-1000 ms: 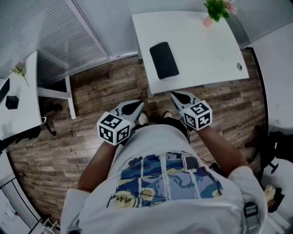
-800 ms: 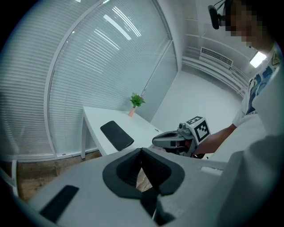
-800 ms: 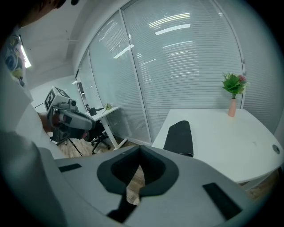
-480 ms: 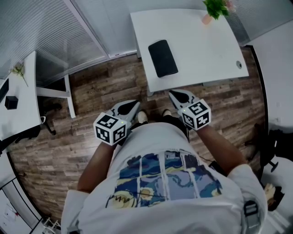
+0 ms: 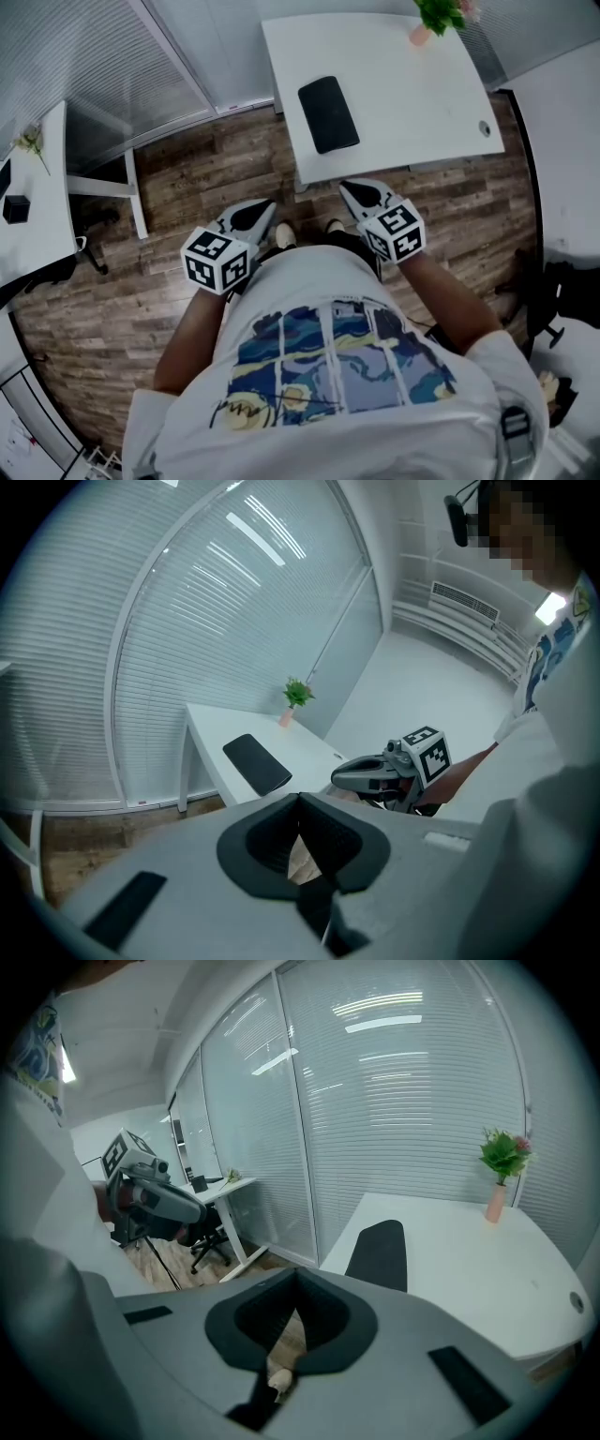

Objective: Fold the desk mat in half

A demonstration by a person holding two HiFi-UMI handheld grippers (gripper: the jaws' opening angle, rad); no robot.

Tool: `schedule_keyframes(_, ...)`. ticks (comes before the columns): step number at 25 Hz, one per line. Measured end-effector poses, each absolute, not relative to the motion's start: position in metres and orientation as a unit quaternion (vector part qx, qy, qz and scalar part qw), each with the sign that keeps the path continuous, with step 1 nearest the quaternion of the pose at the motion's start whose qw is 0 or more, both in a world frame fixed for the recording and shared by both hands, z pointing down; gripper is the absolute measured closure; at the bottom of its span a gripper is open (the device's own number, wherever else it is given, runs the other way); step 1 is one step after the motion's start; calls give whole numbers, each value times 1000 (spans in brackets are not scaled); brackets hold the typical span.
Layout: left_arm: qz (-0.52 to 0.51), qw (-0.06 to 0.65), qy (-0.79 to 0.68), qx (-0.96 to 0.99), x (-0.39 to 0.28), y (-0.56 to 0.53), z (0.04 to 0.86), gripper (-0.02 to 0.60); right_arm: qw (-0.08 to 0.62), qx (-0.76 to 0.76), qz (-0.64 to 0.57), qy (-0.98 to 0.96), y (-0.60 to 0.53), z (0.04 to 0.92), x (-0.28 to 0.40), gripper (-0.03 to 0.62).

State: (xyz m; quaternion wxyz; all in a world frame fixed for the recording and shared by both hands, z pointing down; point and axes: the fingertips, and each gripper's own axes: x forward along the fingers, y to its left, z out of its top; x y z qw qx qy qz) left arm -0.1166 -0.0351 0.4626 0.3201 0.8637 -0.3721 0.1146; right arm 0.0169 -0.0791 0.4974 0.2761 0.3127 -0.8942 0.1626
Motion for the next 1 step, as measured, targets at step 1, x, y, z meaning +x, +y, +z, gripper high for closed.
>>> schedule_keyframes(1,115,320,-373,863,-118,-36,463,578,277,313,161,-894,-80,498,17,594)
